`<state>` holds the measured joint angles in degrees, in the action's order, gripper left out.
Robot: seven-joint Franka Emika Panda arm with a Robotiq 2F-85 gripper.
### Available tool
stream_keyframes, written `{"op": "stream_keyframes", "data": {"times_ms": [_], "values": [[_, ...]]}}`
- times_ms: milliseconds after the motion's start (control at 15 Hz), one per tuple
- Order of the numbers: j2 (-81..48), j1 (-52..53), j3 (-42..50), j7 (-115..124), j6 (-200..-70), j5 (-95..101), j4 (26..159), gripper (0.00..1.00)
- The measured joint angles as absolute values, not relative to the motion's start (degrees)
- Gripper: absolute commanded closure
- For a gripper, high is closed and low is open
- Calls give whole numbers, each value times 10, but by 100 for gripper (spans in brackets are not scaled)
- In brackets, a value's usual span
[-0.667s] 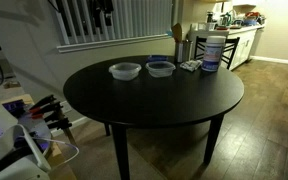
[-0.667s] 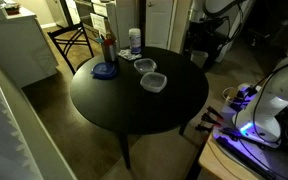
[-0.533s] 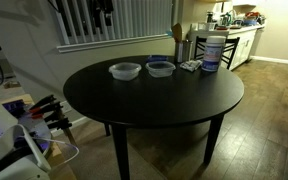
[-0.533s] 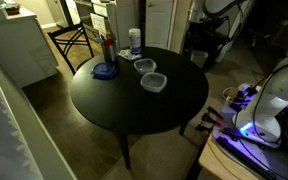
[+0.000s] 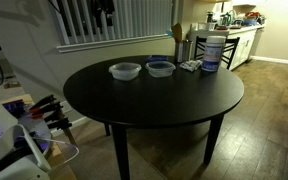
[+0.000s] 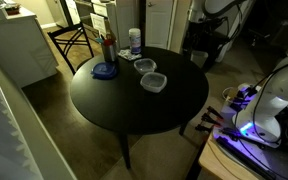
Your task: Stack the clear bowls together.
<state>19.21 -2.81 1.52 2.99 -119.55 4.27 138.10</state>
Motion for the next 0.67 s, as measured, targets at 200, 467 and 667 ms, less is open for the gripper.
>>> {"op": "stream_keyframes", "data": {"times_ms": [200,467,667], "values": [[164,-27,14,37,-1257,38,1377,0],[100,-27,15,53,-1335,37,1354,0],[43,-28,17,82,-1394,20,1328,0]]}}
